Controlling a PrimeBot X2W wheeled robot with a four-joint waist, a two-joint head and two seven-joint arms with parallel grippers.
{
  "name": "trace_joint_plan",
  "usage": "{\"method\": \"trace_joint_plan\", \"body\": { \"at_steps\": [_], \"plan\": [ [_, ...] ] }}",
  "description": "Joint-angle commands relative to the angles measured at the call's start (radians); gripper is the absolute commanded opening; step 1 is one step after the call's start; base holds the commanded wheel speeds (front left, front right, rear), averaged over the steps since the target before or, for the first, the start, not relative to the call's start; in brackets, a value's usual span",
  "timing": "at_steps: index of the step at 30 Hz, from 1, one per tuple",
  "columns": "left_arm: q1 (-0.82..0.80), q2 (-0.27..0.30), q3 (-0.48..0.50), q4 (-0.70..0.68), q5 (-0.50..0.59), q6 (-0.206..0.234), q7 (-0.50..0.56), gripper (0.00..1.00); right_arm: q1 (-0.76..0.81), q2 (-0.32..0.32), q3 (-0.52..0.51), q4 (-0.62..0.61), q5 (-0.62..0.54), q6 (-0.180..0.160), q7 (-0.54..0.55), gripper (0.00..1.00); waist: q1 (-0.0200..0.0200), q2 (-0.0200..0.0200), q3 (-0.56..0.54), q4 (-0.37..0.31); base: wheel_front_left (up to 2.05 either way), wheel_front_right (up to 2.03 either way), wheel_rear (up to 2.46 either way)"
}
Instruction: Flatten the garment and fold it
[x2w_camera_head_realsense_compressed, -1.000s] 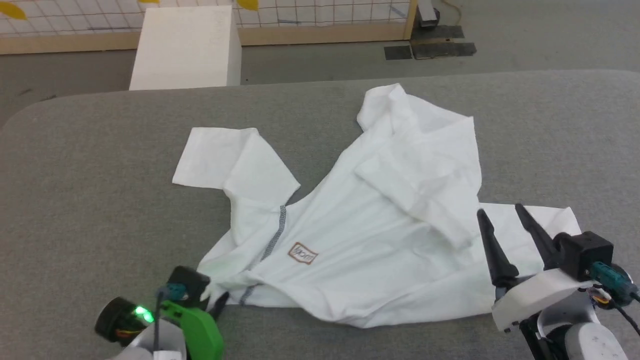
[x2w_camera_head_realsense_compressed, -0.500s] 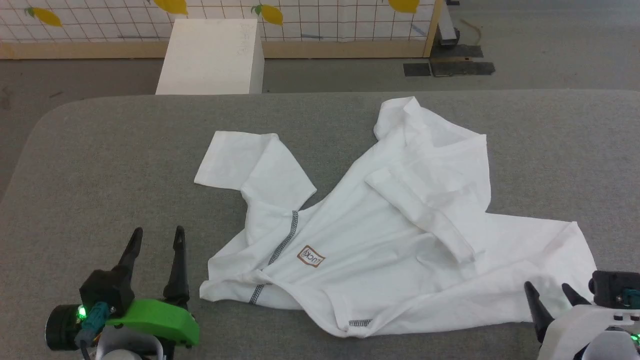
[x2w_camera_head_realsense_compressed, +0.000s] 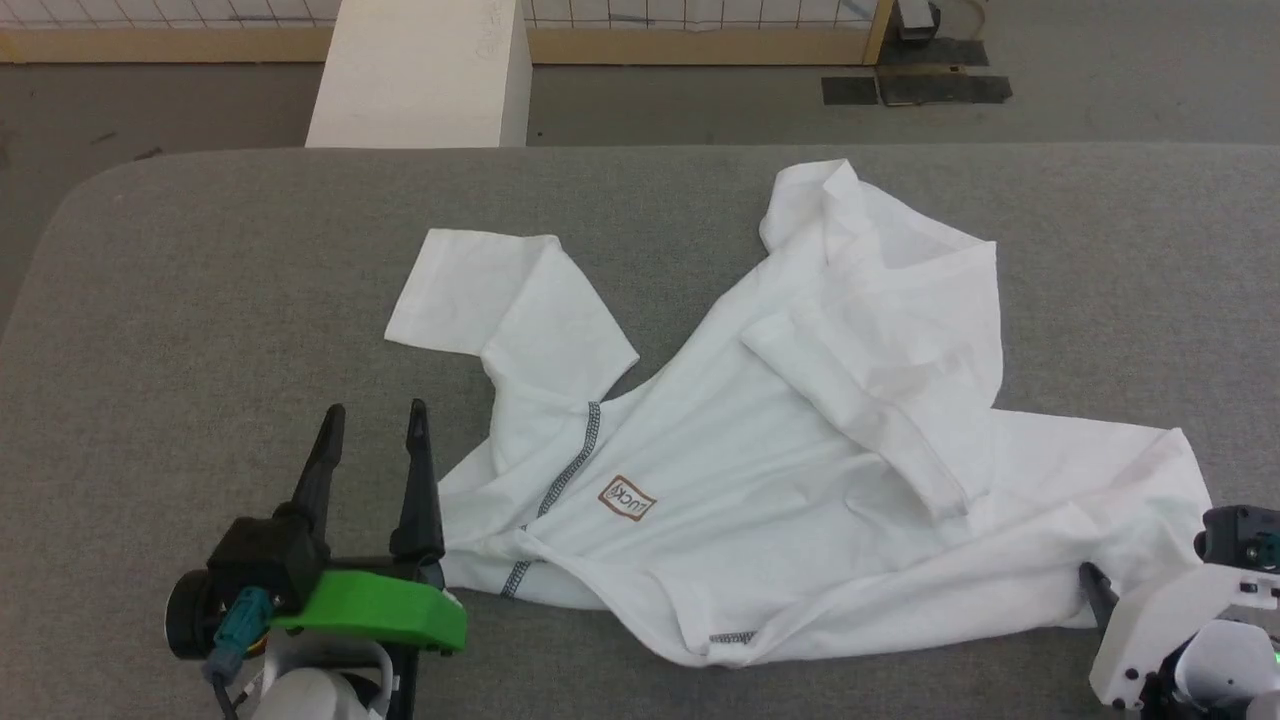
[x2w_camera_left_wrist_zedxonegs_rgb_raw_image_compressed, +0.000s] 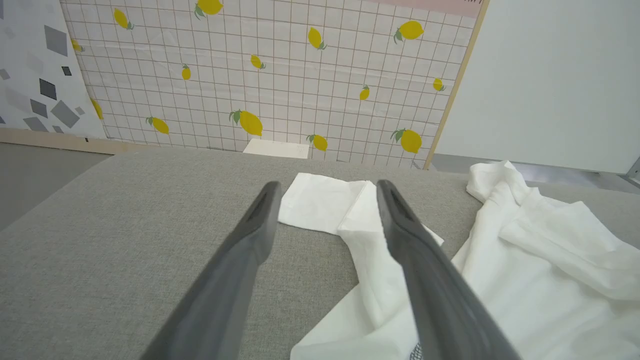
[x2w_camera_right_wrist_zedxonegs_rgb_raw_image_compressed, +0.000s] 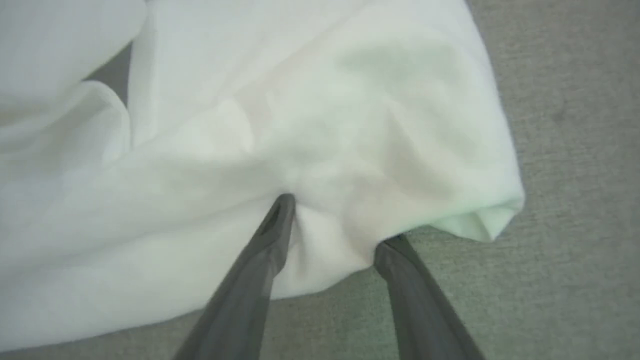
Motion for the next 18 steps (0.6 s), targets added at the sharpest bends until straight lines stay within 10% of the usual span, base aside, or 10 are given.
{"method": "trace_joint_plan", "body": {
  "at_steps": [1,18],
  "plan": [
    [-0.02,-0.013,0.012,0.009,0.023,-0.017,-0.004,1.0,-0.028,0.008,0.004,0.025,-0.01,-0.001,-0.004,0.0,0.0,0.0,0.007,0.001,0.0,0.0,0.0],
    [-0.099,-0.124,0.069,0.08,0.122,-0.155,-0.004,1.0,-0.622,-0.089,-0.072,0.306,-0.122,-0.001,-0.387,0.0,0.0,0.0,0.06,0.049,0.0,0.0,0.0]
  ]
}}
